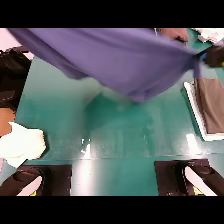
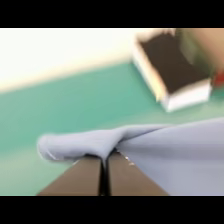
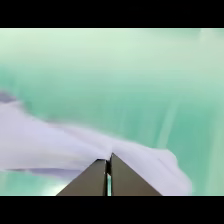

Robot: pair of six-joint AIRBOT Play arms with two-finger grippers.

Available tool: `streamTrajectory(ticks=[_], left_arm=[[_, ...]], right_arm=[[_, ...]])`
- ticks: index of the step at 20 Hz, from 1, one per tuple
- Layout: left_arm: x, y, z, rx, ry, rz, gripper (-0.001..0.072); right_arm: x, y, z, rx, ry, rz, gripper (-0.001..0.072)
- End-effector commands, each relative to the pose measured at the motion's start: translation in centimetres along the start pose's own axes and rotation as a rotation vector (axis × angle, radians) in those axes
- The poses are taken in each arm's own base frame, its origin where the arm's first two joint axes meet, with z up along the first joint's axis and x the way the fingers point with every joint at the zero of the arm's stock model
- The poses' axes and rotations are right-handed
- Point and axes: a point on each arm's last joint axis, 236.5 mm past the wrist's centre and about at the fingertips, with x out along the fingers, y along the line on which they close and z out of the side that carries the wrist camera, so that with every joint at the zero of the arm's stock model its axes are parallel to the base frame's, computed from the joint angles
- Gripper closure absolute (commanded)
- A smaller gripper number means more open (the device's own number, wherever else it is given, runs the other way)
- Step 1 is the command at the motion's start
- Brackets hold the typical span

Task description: Fold the shirts.

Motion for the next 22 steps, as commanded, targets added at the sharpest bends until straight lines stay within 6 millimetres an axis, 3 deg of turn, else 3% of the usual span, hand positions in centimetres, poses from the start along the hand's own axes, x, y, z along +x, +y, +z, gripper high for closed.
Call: streamTrajectory(ticks=[1, 3, 6, 8, 10, 12, 14, 17, 19, 21, 22], left_arm=[[-9.8, -1.8, 7.3, 0.014, -0.24, -0.024, 0.0686], [-13.5, -3.1, 9.2, 0.006, -0.319, -0.063, 0.0686], [-15.3, -3.5, 10.2, 0.012, -0.353, -0.072, 0.0686], [-13.7, -3.1, 8.4, 0.02, -0.277, -0.061, 0.0686], [-9.5, -2.3, 4.1, 0.021, -0.095, -0.045, 0.0686], [-3.9, -1.4, -2.2, 0.007, 0.141, -0.042, 0.0686], [2.1, -0.8, -10.0, -0.025, 0.369, -0.051, 0.0686], [9.9, 0.2, -23.1, -0.079, 0.654, -0.049, 0.0685], [14.2, 1.0, -30.1, -0.103, 0.739, -0.029, 0.0684], [17.5, 1.8, -34.8, -0.106, 0.787, -0.009, 0.0685], [18.5, 2.1, -36.2, -0.108, 0.794, -0.004, 0.0685]], right_arm=[[-10.2, 0.6, 5.1, -0.064, -0.244, -0.098, 0.0696], [-13.8, 1.1, 6.6, -0.085, -0.323, -0.133, 0.0696], [-16.8, 1.2, 8.5, -0.102, -0.374, -0.179, 0.0696], [-17.2, 1.0, 9.5, -0.111, -0.367, -0.19, 0.0696], [-15.8, 0.7, 10.7, -0.114, -0.338, -0.171, 0.0696], [-12.2, 0.2, 11.2, -0.109, -0.267, -0.128, 0.0696], [-5.9, -0.5, 9.8, -0.088, -0.132, -0.072, 0.0697], [5.5, -3.3, 3.6, -0.036, 0.178, -0.066, 0.0696], [12.1, -4.6, -1.3, -0.014, 0.356, -0.062, 0.0696], [17.4, -5.1, -5.2, 0.007, 0.469, -0.044, 0.0696], [19.4, -5.1, -6.8, 0.013, 0.513, -0.036, 0.0696]])
